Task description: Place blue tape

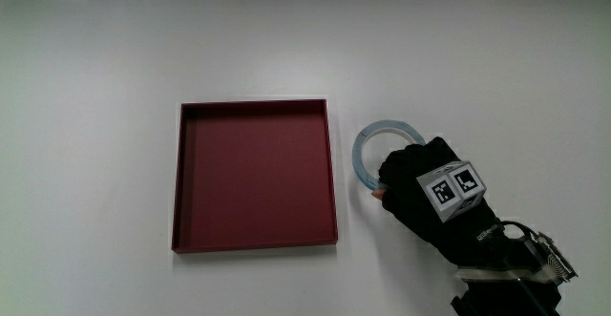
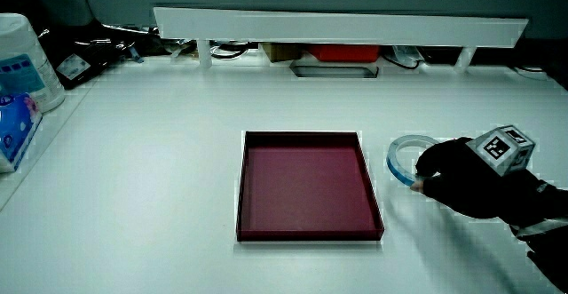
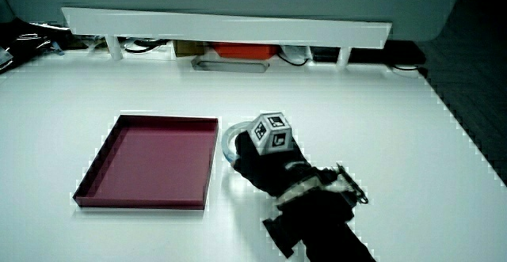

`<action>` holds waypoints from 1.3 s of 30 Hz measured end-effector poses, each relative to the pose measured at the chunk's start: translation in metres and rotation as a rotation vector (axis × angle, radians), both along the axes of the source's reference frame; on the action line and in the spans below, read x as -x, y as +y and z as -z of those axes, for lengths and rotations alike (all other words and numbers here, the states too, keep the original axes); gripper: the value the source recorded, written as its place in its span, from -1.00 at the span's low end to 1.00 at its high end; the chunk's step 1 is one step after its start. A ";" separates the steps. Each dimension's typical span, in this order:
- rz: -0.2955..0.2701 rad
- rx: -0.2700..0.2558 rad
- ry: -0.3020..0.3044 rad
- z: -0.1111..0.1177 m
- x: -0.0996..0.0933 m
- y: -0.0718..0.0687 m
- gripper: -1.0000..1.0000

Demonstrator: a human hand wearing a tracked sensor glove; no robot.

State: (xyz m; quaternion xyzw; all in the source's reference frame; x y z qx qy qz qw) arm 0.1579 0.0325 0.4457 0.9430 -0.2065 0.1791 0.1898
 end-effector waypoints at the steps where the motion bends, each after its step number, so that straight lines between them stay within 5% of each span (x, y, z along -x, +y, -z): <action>1: -0.004 0.010 0.011 -0.006 -0.002 0.001 0.00; 15: -0.045 0.072 0.047 -0.046 -0.020 0.009 0.00; 29: -0.065 0.091 0.043 -0.057 -0.028 0.016 0.00; 36: -0.111 0.152 0.017 -0.050 -0.038 0.019 -0.41; 39: -0.191 0.176 -0.031 -0.043 -0.054 0.025 -0.59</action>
